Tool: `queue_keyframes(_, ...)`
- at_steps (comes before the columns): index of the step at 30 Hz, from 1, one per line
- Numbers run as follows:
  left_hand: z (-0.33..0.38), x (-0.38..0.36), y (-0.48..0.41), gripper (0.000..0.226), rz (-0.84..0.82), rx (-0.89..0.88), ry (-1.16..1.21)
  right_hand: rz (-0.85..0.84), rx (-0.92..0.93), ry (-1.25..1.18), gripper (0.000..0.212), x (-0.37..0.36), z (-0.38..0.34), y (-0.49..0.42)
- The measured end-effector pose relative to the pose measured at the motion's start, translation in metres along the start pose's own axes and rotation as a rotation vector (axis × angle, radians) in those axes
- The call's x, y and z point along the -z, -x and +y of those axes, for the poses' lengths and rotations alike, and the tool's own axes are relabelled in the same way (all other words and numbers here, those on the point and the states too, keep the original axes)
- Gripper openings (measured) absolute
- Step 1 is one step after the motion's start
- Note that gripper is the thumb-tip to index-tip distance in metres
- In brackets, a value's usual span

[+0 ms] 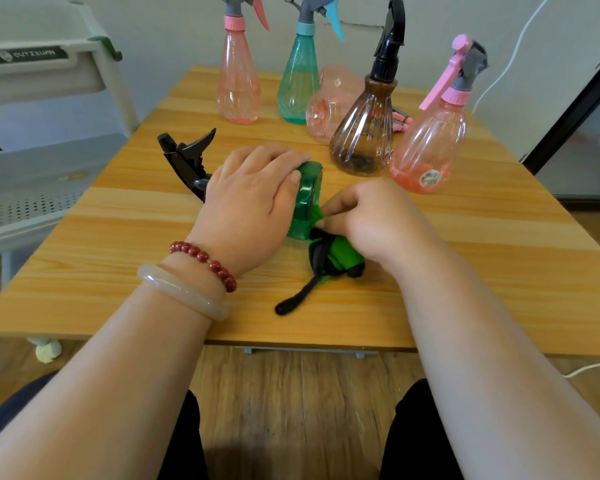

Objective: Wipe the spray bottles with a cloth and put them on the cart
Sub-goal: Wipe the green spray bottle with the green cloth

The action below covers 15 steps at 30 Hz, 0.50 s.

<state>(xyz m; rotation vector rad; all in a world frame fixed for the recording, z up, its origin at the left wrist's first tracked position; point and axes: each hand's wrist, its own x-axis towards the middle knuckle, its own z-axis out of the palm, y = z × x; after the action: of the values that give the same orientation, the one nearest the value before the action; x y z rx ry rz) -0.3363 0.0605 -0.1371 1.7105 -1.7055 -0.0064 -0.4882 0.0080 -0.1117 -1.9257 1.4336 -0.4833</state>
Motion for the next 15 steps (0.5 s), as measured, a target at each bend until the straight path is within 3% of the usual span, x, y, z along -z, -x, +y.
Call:
queue_keyframes(5,-0.001,0.000,0.001,0.049,0.005,-0.017,-0.002,0.174,-0.018,-0.049,0.013,-0.009,0.001,-0.005)
queue_keyframes(10,0.000,0.001,0.000,0.050,-0.001,0.006,0.007,-0.005,-0.018,-0.085,0.015,-0.001,0.001,0.005)
queue_keyframes(15,0.001,0.000,0.000,0.050,0.000,0.006,-0.009,0.119,-0.033,-0.135,0.009,-0.009,0.001,0.003)
